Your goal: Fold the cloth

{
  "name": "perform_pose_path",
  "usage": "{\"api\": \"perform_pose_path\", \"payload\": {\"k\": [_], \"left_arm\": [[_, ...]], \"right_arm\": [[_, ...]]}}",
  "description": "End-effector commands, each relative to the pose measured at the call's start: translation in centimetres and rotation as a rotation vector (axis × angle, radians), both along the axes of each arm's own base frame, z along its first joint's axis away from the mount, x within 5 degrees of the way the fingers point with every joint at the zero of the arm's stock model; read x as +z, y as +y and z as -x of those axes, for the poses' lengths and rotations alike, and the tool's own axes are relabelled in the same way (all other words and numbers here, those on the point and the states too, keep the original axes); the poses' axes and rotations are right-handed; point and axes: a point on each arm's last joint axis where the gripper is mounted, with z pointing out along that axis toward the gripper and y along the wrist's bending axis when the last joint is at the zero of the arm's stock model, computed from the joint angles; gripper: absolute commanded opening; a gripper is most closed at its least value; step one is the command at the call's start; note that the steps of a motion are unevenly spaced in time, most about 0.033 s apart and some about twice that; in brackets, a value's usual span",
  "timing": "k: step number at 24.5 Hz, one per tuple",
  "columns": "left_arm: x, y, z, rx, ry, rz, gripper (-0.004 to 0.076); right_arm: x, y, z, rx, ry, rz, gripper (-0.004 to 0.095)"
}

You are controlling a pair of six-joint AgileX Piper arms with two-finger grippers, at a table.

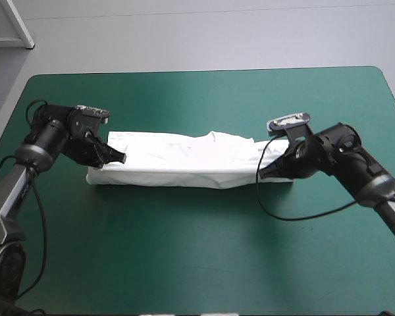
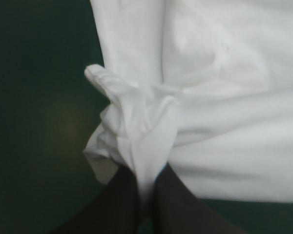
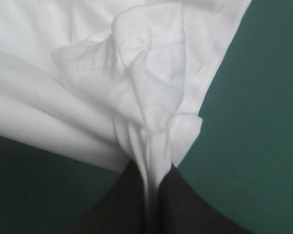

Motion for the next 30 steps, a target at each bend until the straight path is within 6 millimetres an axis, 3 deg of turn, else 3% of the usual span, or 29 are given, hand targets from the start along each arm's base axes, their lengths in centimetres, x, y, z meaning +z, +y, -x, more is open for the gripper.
{"api": "perform_pose_path", "payload": {"k": [1,8,11,17,18,20,21,22,23,25,28,30], "left_arm": [[3.1,-0.2,-2.5,-0.029,-0.106,0.019,-0.0008],[3.6,-0.9,-7.7,-0.037,-0.147,0.015,-0.0008],[2.0,-1.0,-9.9,-0.038,-0.137,-0.008,-0.0008],[-2.3,-1.2,-12.3,-0.025,-0.098,-0.028,-0.0007],[-2.9,-1.2,-12.5,-0.02,-0.087,-0.029,0.0004],[-3.6,-1.2,-12.8,-0.016,-0.068,-0.03,0.0104],[-3.6,-1.3,-12.8,-0.011,-0.073,-0.027,0.0247],[-3.5,-1.3,-12.8,-0.005,-0.074,-0.029,0.0302],[-3.0,-1.3,-12.7,0.001,-0.07,-0.03,0.0423],[-1.8,-1.2,-12.7,0.004,-0.078,-0.029,0.0503],[2.4,-1.2,-12.8,0.012,-0.167,-0.016,0.0515],[4.2,-1.2,-12.6,0.015,-0.201,-0.011,0.0515]], "right_arm": [[3.3,-0.7,-3.0,-0.044,-0.147,0.031,-0.0019],[2.1,-1.2,-9.7,-0.113,-0.126,0.029,-0.0019],[-0.1,-0.8,-11.9,-0.098,-0.072,0.028,-0.0019],[-3.2,0.1,-13.8,-0.096,-0.045,-0.007,-0.0006],[-3.5,0.3,-14.0,-0.096,-0.043,-0.021,0.0021],[-3.5,0.7,-14.3,-0.097,-0.065,-0.067,0.0186],[-3.2,0.8,-14.4,-0.092,-0.084,-0.082,0.0363],[-3.1,0.8,-14.4,-0.093,-0.088,-0.086,0.0438],[-2.6,0.8,-14.5,-0.093,-0.093,-0.088,0.0603],[-1.7,0.8,-14.4,-0.093,-0.105,-0.092,0.0718],[1.4,0.7,-14.1,-0.091,-0.183,-0.118,0.0738],[2.6,0.6,-13.9,-0.09,-0.212,-0.128,0.0737]]}}
